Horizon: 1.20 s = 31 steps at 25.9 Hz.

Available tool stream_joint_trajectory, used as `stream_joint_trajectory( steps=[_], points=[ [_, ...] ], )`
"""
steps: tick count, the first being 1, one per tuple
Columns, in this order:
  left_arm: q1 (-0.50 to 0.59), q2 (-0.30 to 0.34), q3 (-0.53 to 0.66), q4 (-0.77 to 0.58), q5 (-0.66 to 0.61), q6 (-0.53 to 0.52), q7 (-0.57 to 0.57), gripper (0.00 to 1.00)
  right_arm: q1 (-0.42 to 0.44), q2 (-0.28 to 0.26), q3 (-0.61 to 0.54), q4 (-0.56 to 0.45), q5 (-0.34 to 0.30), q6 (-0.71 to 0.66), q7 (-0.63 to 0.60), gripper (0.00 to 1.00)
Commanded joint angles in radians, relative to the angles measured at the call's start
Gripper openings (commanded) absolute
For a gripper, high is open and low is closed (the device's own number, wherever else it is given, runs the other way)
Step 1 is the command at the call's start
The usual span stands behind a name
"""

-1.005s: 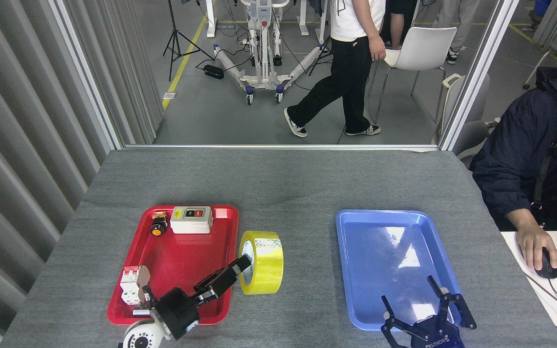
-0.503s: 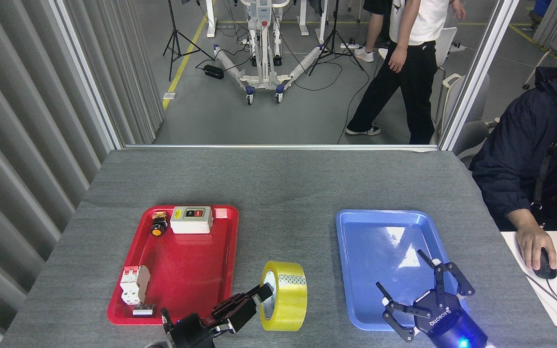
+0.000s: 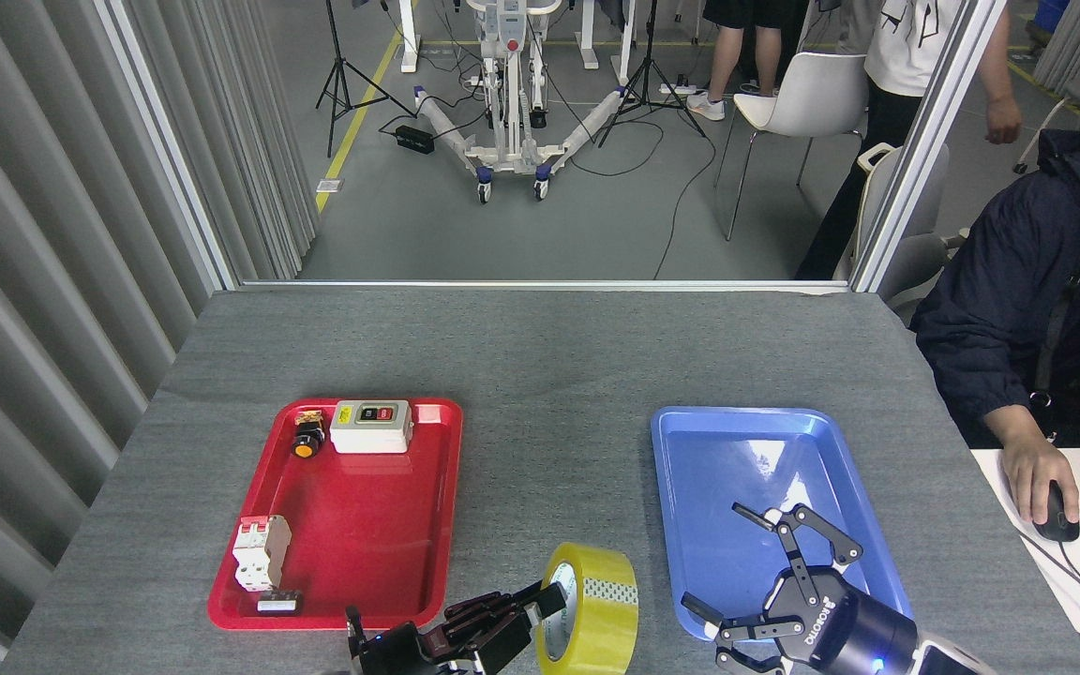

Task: Place and move tape with both arms
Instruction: 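Bring the right gripper to the tape and grasp its rim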

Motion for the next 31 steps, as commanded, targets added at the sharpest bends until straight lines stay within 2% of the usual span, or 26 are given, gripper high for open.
stream_joint_trajectory(
  steps=[1, 6, 10, 17, 20, 28, 31],
  points=[
    [0.002, -0.001, -0.002, -0.003, -0.013, -0.001, 0.000, 0.00, 0.016, -0.036, 0.017, -0.057, -0.003, -0.002, 0.000, 1.00],
    [0.003, 0.002, -0.002, -0.001, -0.013, -0.001, 0.001, 0.00, 0.011, -0.027, 0.017, -0.057, -0.003, -0.004, 0.000, 1.00],
    [0.002, 0.011, -0.002, -0.006, -0.011, -0.001, 0.001, 0.00, 0.008, 0.044, 0.017, -0.036, -0.004, -0.004, 0.000, 1.00],
    [0.003, 0.010, -0.001, -0.015, -0.013, -0.001, 0.001, 0.00, 0.007, 0.116, 0.017, -0.004, -0.003, 0.000, 0.002, 0.99],
    [0.005, 0.010, -0.001, -0.027, -0.013, -0.001, 0.001, 0.00, 0.004, 0.154, 0.018, 0.009, -0.003, 0.000, 0.002, 0.94],
    [0.006, 0.010, -0.001, -0.038, -0.013, -0.001, 0.001, 0.00, -0.013, 0.174, 0.026, 0.019, 0.001, -0.005, 0.002, 0.77],
    [0.006, 0.010, -0.001, -0.039, -0.015, -0.001, 0.001, 0.00, -0.021, 0.186, 0.026, 0.022, 0.001, -0.005, 0.002, 0.76]
  ],
)
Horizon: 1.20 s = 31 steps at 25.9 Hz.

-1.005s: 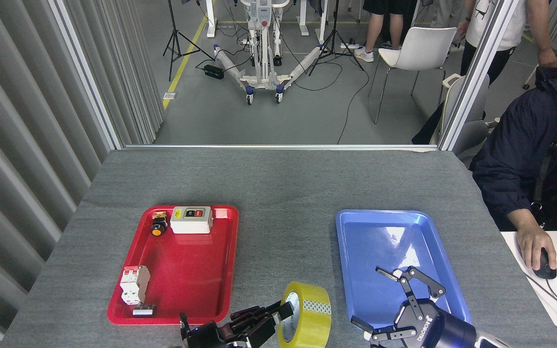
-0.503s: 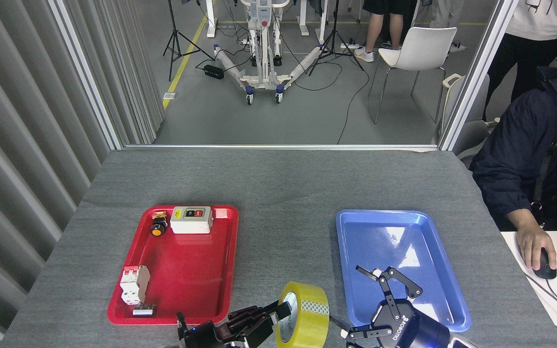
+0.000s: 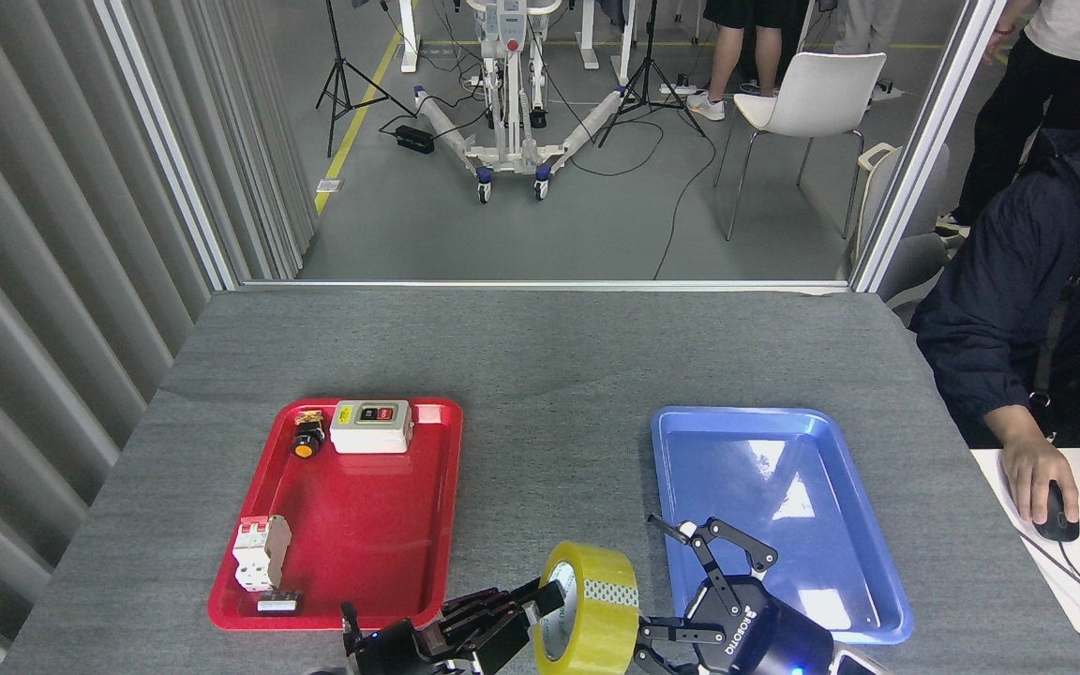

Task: Place and move tape with both arms
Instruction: 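Bring the right gripper to the tape and grasp its rim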

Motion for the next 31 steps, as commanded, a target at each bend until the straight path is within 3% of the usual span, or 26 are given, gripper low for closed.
stream_joint_trajectory(
  steps=[1, 8, 12, 27, 29, 31],
  points=[
    [0.002, 0.001, 0.000, -0.005, 0.001, 0.000, 0.000, 0.00, -0.012, 0.017, 0.001, 0.009, 0.000, -0.001, -0.005, 0.75],
    [0.003, 0.001, 0.002, -0.005, 0.001, 0.000, 0.000, 0.00, -0.035, 0.015, 0.033, 0.021, 0.000, -0.002, -0.005, 0.59],
    [0.002, 0.001, 0.002, -0.005, -0.001, 0.000, 0.000, 0.00, -0.040, 0.015, 0.033, 0.022, 0.000, -0.001, -0.003, 0.56],
    [0.002, 0.003, 0.008, -0.005, -0.001, 0.000, 0.000, 0.01, -0.040, 0.018, 0.047, 0.022, 0.003, -0.011, -0.003, 0.21],
    [0.003, 0.003, 0.009, -0.005, 0.001, 0.000, 0.000, 0.07, -0.043, 0.018, 0.048, 0.022, 0.003, -0.011, -0.003, 0.17],
    [0.003, 0.003, 0.011, -0.005, 0.002, 0.000, 0.003, 0.28, -0.043, 0.018, 0.048, 0.022, 0.003, -0.011, -0.003, 0.14]
  ],
)
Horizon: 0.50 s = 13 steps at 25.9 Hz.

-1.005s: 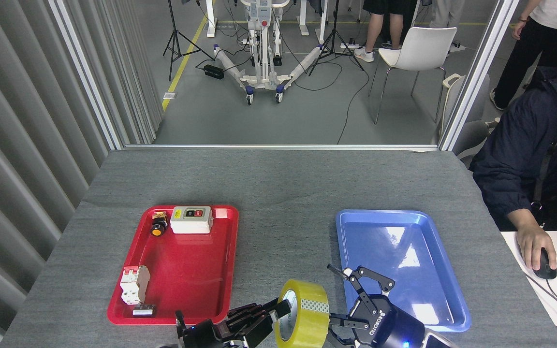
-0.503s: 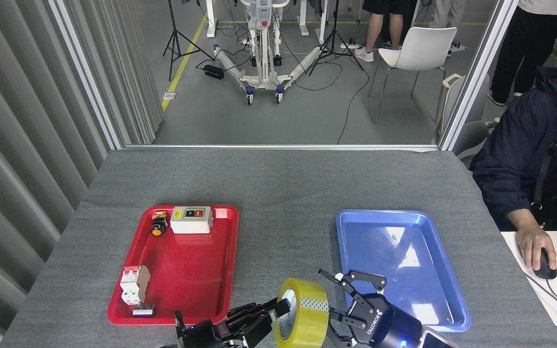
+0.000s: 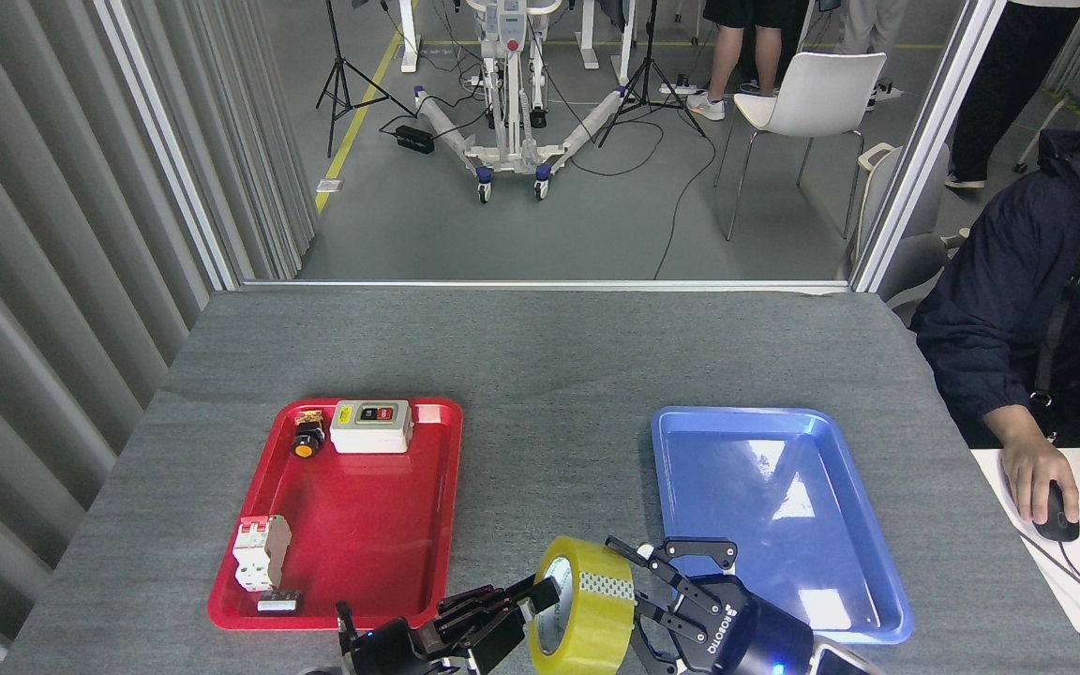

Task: Place and move tape with both arms
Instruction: 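Bring the right gripper to the tape and grasp its rim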

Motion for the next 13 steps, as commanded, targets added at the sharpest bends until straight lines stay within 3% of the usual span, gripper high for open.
stream_joint_trajectory(
  steps=[1, 3, 5, 6, 13],
  points=[
    [0.001, 0.000, 0.003, 0.000, 0.002, 0.000, 0.006, 0.39, -0.001, 0.000, 0.001, 0.000, 0.001, 0.000, -0.002, 0.13],
    [0.001, 0.000, 0.003, -0.001, 0.003, 0.000, 0.011, 0.57, -0.001, 0.000, -0.001, 0.000, 0.001, -0.002, -0.002, 0.11],
    [0.001, -0.001, 0.003, -0.001, 0.002, 0.000, 0.024, 0.89, -0.001, 0.000, 0.001, 0.000, 0.001, -0.002, -0.002, 0.11],
    [0.001, 0.000, 0.005, -0.001, 0.003, 0.000, 0.032, 0.99, -0.001, 0.000, 0.001, 0.000, 0.001, -0.002, -0.002, 0.11],
    [0.006, 0.000, 0.005, -0.008, 0.002, 0.000, 0.032, 0.99, -0.001, -0.001, -0.001, 0.000, 0.001, -0.002, -0.002, 0.10]
  ],
)
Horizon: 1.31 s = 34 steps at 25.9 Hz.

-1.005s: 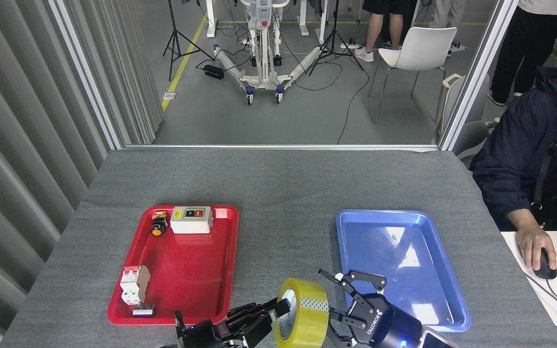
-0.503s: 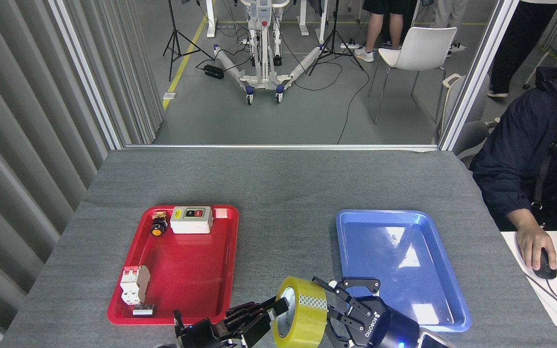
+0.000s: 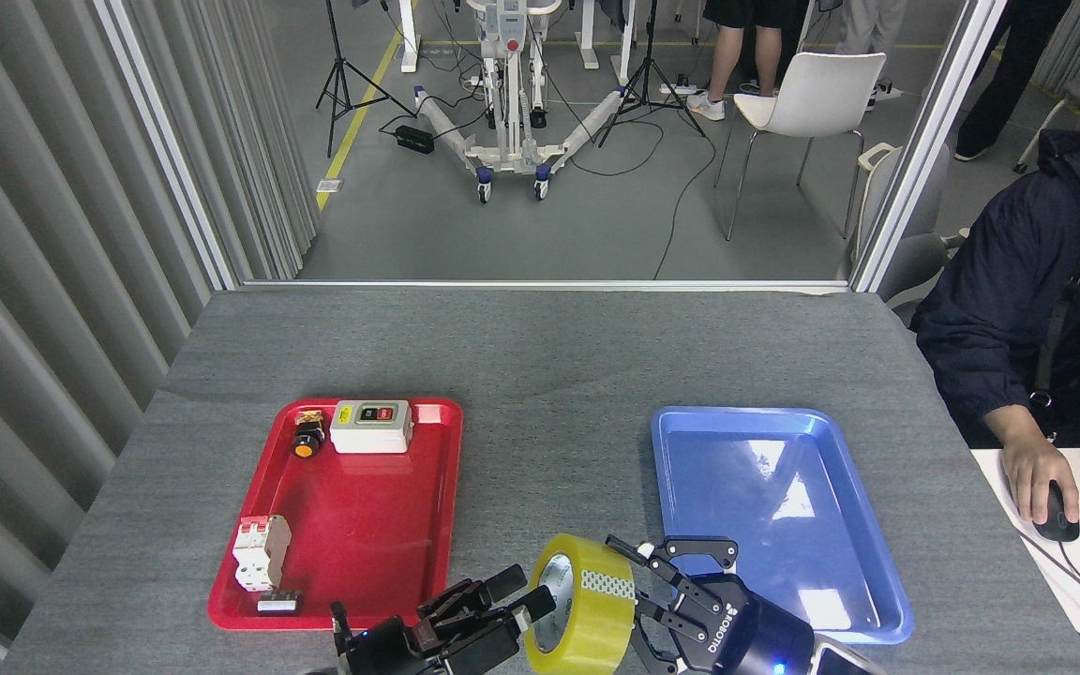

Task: Place and move tape with both arms
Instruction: 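Bring the right gripper to the tape and grasp its rim, then open the left gripper and release the tape to the right gripper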

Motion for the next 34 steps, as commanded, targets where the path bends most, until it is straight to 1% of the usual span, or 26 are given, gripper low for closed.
stream_joint_trajectory(
  steps=[1, 3, 5, 8, 11, 13, 16, 18, 20, 21, 22, 23, 25, 26, 27, 28, 29, 30, 31, 34],
  points=[
    [0.002, 0.000, 0.002, -0.001, -0.001, 0.000, 0.002, 0.99, 0.000, -0.001, 0.001, 0.000, 0.000, -0.002, 0.000, 0.10],
    [0.002, 0.000, 0.006, 0.000, -0.004, 0.000, 0.002, 0.99, 0.000, -0.003, 0.001, 0.000, 0.000, -0.002, 0.000, 0.10],
    [0.004, 0.000, 0.022, -0.001, -0.023, 0.000, 0.002, 0.99, 0.000, -0.003, -0.001, 0.000, 0.000, -0.002, 0.000, 0.06],
    [0.005, -0.004, 0.043, -0.004, -0.080, 0.071, 0.028, 0.99, 0.000, -0.004, 0.001, 0.000, 0.000, -0.002, 0.000, 0.04],
    [0.011, -0.004, 0.063, -0.007, -0.104, 0.128, 0.083, 0.99, 0.000, -0.006, -0.001, 0.000, -0.001, -0.002, 0.000, 0.02],
    [0.011, -0.001, 0.072, -0.010, -0.149, 0.155, 0.123, 0.99, 0.000, -0.010, -0.001, 0.000, 0.000, 0.000, 0.000, 0.01],
    [0.014, -0.001, 0.094, -0.010, -0.196, 0.236, 0.247, 0.99, 0.002, -0.018, -0.001, 0.000, -0.005, 0.001, 0.000, 0.00],
    [0.014, -0.001, 0.098, -0.016, -0.201, 0.282, 0.362, 0.99, 0.003, -0.039, -0.004, -0.002, -0.014, 0.001, 0.000, 0.00],
    [0.019, 0.000, 0.100, -0.021, -0.204, 0.287, 0.494, 0.99, 0.003, -0.061, -0.011, -0.005, -0.024, 0.001, -0.002, 0.00],
    [0.025, 0.000, 0.101, -0.027, -0.212, 0.286, 0.560, 0.99, 0.003, -0.067, -0.015, -0.003, -0.041, 0.001, 0.000, 0.01],
    [0.030, 0.000, 0.101, -0.033, -0.245, 0.286, 0.614, 0.99, 0.002, -0.069, -0.016, -0.003, -0.066, 0.001, 0.001, 0.01],
    [0.030, 0.000, 0.101, -0.035, -0.310, 0.286, 0.665, 0.99, -0.001, -0.067, -0.016, -0.005, -0.087, 0.001, 0.004, 0.01],
    [0.031, -0.004, 0.100, -0.040, -0.478, 0.290, 0.773, 0.99, 0.003, -0.069, -0.025, -0.008, -0.101, 0.007, 0.009, 0.02],
    [0.034, -0.006, 0.098, -0.040, -0.564, 0.295, 0.847, 0.99, 0.011, -0.066, -0.057, -0.008, -0.101, 0.007, 0.012, 0.02],
    [0.037, -0.006, 0.095, -0.040, -0.642, 0.298, 0.919, 0.99, 0.022, -0.058, -0.106, -0.008, -0.103, 0.007, 0.023, 0.03],
    [0.039, -0.006, 0.094, -0.040, -0.707, 0.312, 0.974, 0.99, 0.040, -0.049, -0.162, -0.006, -0.103, 0.004, 0.059, 0.04],
    [0.039, -0.007, 0.094, -0.036, -0.764, 0.342, 1.013, 0.99, 0.072, -0.033, -0.223, -0.006, -0.104, 0.001, 0.119, 0.05],
    [0.039, -0.009, 0.089, -0.032, -0.813, 0.384, 1.028, 0.99, 0.103, -0.010, -0.284, -0.006, -0.104, 0.000, 0.173, 0.08],
    [0.037, -0.011, 0.078, -0.026, -0.870, 0.439, 1.034, 0.99, 0.131, 0.025, -0.352, -0.008, -0.103, -0.005, 0.224, 0.09],
    [0.030, -0.009, -0.037, -0.004, -1.012, 0.594, 1.028, 0.99, 0.184, 0.146, -0.539, -0.009, -0.103, -0.052, 0.354, 0.10]
  ],
)
